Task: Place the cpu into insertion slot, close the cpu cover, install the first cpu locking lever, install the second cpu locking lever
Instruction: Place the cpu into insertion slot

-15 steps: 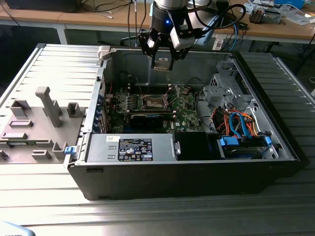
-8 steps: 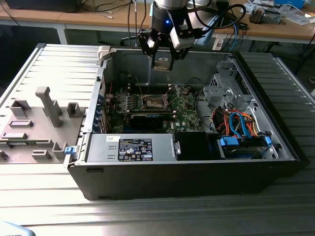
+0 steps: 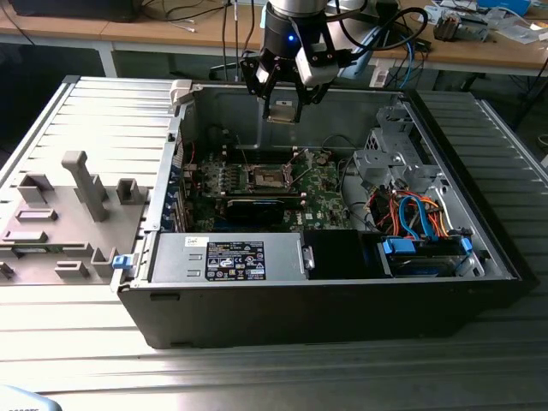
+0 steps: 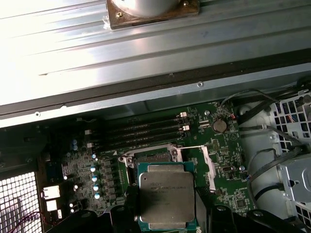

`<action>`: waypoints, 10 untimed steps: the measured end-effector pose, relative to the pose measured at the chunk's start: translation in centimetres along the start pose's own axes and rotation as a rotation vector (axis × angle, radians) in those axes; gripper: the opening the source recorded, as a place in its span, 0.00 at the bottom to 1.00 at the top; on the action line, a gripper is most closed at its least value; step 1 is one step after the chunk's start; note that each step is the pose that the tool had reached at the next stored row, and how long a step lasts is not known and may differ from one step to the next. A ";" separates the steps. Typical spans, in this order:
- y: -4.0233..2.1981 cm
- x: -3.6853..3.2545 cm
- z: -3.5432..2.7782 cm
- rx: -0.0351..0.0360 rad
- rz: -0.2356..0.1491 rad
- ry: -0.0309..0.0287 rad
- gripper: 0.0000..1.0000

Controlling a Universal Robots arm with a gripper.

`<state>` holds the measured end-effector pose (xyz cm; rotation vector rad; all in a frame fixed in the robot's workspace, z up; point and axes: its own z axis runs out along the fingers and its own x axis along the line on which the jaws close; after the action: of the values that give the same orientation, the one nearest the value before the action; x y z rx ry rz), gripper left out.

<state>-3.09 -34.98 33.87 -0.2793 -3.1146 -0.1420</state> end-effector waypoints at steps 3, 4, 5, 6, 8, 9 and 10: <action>0.00 0.00 0.00 0.0000 0.001 -0.0001 0.55; 0.00 0.00 0.00 -0.0001 0.002 -0.0002 0.55; 0.00 0.00 0.00 -0.0001 0.002 -0.0002 0.55; 0.00 0.00 0.00 -0.0001 0.003 -0.0003 0.55; 0.00 0.00 0.00 -0.0002 0.004 -0.0004 0.55; 0.00 0.00 0.00 -0.0002 0.008 -0.0007 0.55; 0.00 0.00 0.00 -0.0003 0.011 -0.0011 0.55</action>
<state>-3.09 -34.98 33.87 -0.2972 -3.1135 -0.1423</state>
